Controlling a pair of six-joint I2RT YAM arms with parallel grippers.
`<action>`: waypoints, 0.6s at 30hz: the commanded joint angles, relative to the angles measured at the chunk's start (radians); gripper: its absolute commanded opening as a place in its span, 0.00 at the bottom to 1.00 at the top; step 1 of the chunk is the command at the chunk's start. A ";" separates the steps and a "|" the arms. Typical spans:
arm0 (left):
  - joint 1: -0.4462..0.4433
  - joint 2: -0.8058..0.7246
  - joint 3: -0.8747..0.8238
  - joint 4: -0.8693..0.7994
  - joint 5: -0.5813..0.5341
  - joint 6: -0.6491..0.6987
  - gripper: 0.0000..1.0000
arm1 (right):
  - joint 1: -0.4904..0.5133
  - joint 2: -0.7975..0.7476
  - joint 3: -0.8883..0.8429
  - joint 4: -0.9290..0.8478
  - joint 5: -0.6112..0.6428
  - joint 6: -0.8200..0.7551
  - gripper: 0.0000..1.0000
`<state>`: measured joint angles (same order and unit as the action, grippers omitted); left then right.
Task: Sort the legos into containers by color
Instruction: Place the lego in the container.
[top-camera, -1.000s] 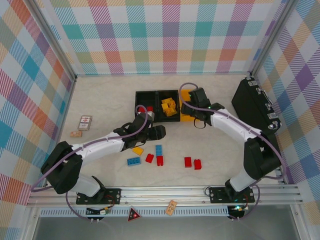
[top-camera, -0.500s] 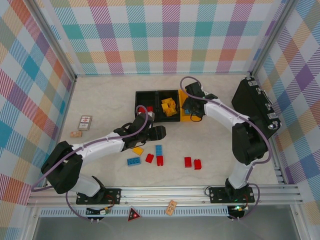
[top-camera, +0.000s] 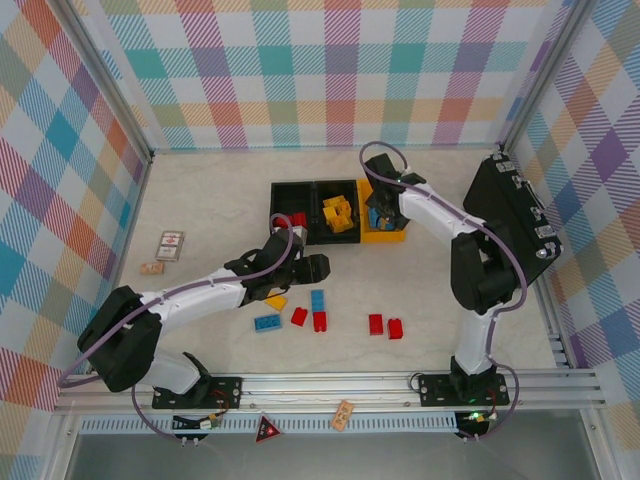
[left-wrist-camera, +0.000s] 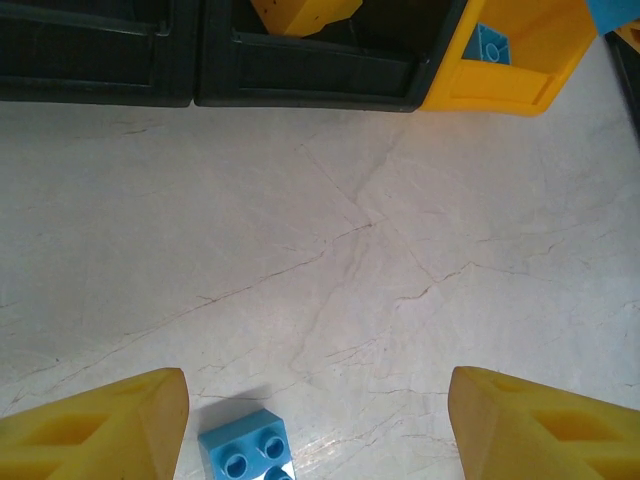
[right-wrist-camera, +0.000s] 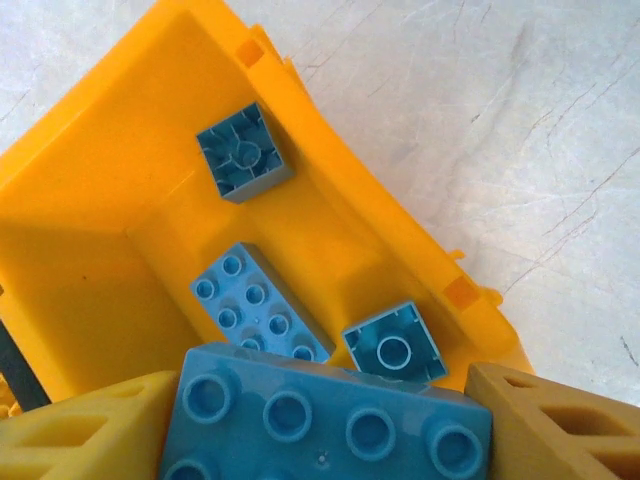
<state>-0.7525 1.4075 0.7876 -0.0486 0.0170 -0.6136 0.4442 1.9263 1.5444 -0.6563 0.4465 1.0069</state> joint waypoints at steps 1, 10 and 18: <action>-0.012 -0.028 -0.020 0.016 -0.002 0.002 0.69 | -0.004 0.020 0.034 -0.048 0.030 0.030 0.72; -0.011 -0.037 -0.030 0.018 -0.002 0.000 0.69 | -0.004 0.019 0.050 -0.045 0.025 0.014 0.81; -0.013 -0.082 -0.042 -0.019 -0.035 -0.006 0.69 | 0.025 -0.100 -0.038 0.053 -0.040 -0.061 0.79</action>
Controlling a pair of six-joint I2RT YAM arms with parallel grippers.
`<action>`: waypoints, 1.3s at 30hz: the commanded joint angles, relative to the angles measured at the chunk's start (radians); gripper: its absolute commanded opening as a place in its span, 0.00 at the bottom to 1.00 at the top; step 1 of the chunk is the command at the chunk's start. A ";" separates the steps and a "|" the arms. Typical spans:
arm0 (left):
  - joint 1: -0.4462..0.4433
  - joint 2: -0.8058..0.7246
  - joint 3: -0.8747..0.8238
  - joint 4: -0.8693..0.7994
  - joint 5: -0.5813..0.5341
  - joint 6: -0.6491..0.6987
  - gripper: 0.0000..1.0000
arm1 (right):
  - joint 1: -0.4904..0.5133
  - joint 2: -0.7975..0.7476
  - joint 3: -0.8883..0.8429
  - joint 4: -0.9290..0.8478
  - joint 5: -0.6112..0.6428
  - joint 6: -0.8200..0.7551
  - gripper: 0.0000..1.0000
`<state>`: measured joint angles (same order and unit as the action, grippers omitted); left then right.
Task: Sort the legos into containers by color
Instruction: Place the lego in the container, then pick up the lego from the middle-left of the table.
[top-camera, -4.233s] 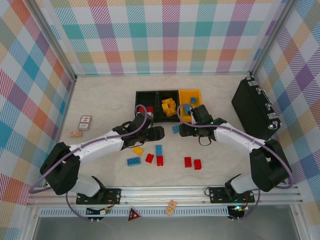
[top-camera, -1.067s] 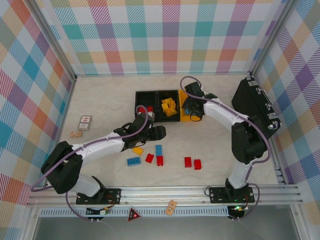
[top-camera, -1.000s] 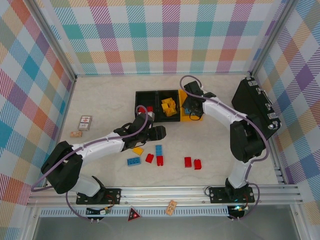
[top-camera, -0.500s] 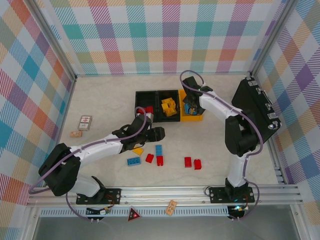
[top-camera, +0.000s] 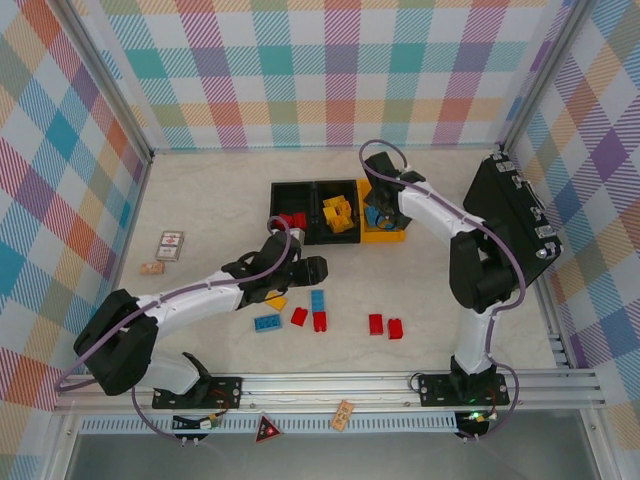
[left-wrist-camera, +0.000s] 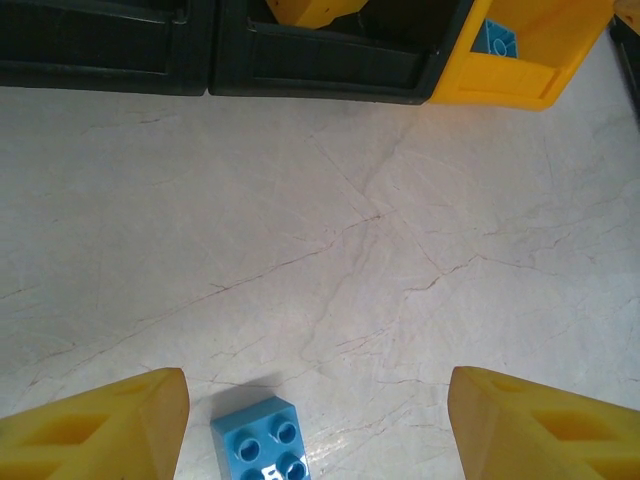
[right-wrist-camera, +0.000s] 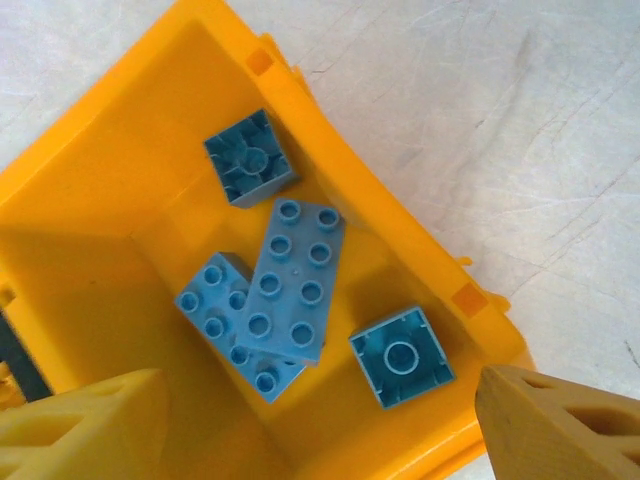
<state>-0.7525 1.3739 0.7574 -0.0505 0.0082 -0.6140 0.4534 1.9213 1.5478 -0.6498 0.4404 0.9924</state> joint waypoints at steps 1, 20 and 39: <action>-0.012 -0.061 -0.012 -0.029 -0.034 -0.005 0.69 | 0.022 -0.131 -0.080 0.079 -0.060 -0.076 0.79; -0.035 0.029 0.127 -0.382 -0.009 -0.068 0.66 | 0.071 -0.729 -0.728 0.294 -0.559 -0.402 0.73; -0.151 0.430 0.389 -0.587 -0.083 -0.118 0.60 | 0.080 -1.078 -1.016 0.212 -0.677 -0.334 0.72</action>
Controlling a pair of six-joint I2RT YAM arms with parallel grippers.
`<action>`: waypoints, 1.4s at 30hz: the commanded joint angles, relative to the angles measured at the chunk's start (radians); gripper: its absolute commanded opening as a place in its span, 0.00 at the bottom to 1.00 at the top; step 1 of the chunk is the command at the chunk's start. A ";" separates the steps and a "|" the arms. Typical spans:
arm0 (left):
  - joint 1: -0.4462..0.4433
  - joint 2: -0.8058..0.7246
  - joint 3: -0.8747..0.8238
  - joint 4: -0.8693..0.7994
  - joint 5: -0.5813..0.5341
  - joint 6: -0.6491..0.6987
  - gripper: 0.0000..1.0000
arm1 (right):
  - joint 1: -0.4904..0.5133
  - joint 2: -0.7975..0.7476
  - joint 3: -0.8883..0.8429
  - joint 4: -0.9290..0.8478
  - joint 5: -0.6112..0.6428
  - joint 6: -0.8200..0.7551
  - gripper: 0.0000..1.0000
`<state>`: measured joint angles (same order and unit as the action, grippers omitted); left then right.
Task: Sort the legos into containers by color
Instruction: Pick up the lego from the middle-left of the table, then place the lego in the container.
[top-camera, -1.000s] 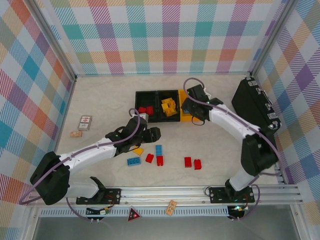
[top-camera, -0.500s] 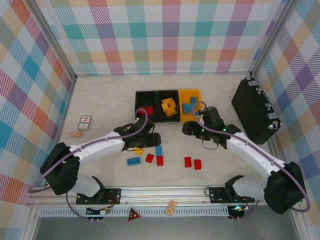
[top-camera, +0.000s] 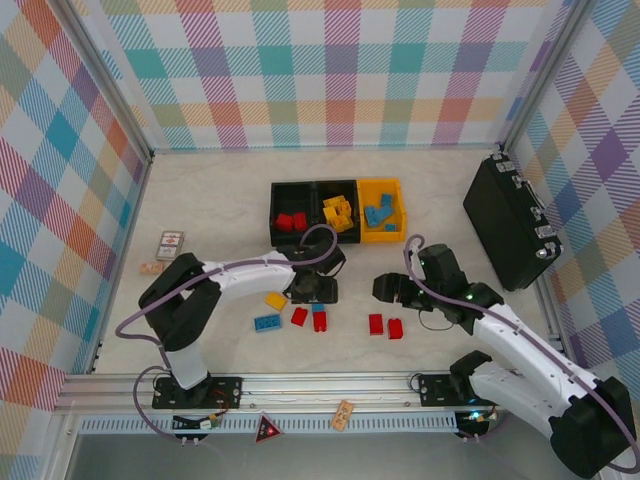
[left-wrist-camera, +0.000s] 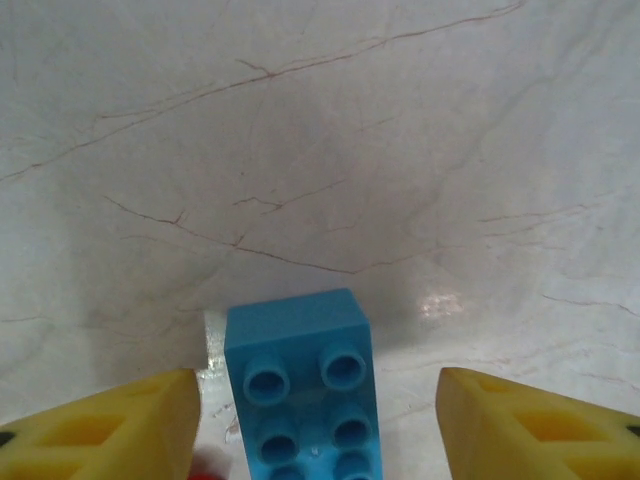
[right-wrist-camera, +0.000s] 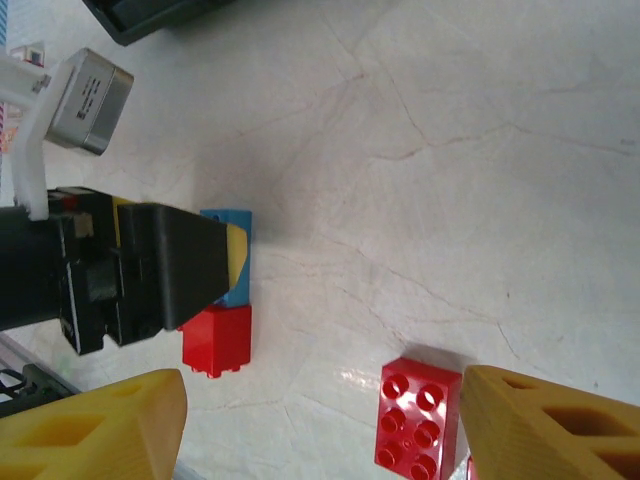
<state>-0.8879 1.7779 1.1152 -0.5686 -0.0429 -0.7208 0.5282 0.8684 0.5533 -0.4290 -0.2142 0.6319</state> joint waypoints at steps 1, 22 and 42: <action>-0.016 0.033 0.036 -0.071 -0.038 -0.010 0.57 | 0.007 -0.035 -0.028 -0.006 -0.021 0.030 0.72; 0.005 0.078 0.293 -0.102 -0.111 0.128 0.22 | 0.006 -0.115 -0.098 0.007 0.087 0.131 0.73; 0.069 0.418 0.918 -0.138 -0.055 0.256 0.23 | -0.161 -0.194 -0.072 -0.016 0.180 0.160 0.75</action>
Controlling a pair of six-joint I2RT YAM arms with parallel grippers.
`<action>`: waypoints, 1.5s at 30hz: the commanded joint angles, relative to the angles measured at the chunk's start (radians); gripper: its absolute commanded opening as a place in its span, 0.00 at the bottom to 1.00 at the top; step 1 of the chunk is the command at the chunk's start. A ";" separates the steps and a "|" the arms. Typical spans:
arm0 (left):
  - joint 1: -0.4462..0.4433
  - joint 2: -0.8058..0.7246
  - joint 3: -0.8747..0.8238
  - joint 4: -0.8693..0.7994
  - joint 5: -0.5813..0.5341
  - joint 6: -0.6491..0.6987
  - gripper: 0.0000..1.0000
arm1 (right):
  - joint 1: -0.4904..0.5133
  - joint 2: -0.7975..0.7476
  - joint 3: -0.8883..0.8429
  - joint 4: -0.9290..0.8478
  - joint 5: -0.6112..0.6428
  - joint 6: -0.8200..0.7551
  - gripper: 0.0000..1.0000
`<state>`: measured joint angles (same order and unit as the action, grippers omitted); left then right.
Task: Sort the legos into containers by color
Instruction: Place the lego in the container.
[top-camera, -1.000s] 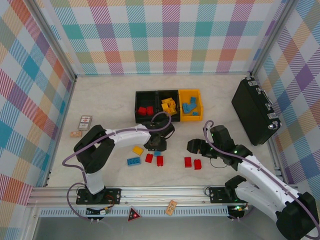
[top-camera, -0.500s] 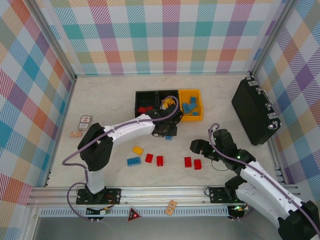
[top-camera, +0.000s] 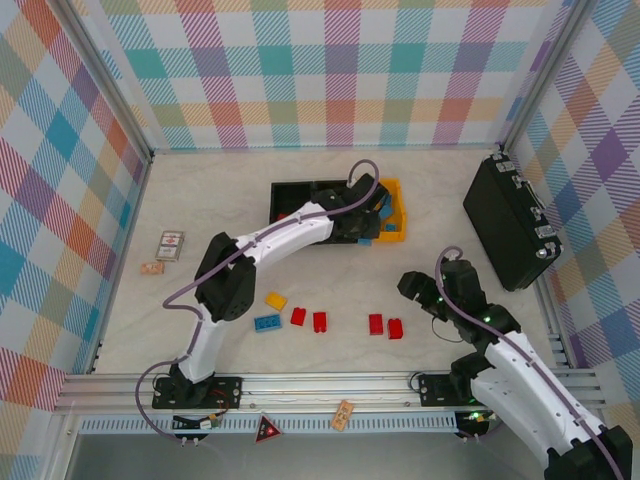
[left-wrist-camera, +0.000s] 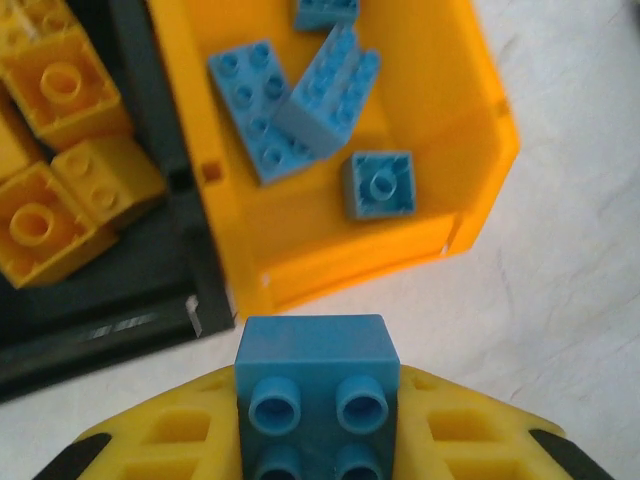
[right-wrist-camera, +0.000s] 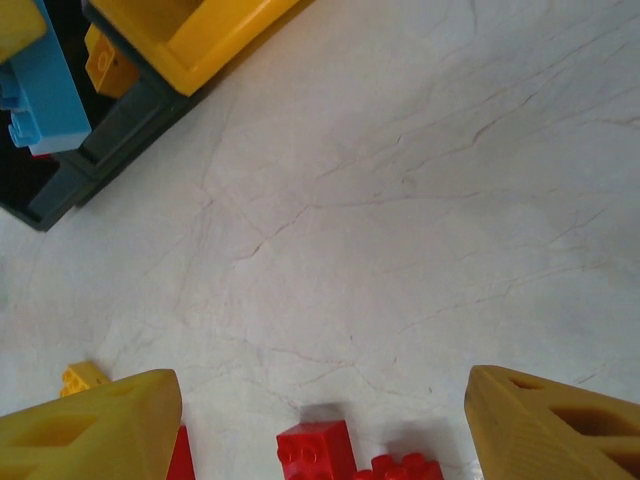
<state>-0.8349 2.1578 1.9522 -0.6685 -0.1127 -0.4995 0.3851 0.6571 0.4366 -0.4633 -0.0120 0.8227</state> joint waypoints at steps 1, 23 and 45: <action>0.018 0.061 0.119 -0.044 0.009 0.040 0.23 | -0.023 0.028 0.048 0.027 -0.031 -0.033 0.75; 0.093 0.378 0.579 -0.008 -0.045 0.137 0.26 | -0.070 0.267 0.206 0.191 -0.118 -0.098 0.75; 0.087 0.336 0.559 0.027 -0.050 0.180 0.52 | -0.074 0.258 0.200 0.156 -0.122 -0.112 0.75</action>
<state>-0.7433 2.5649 2.5168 -0.6441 -0.1738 -0.3347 0.3187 0.9321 0.6193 -0.2878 -0.1249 0.7391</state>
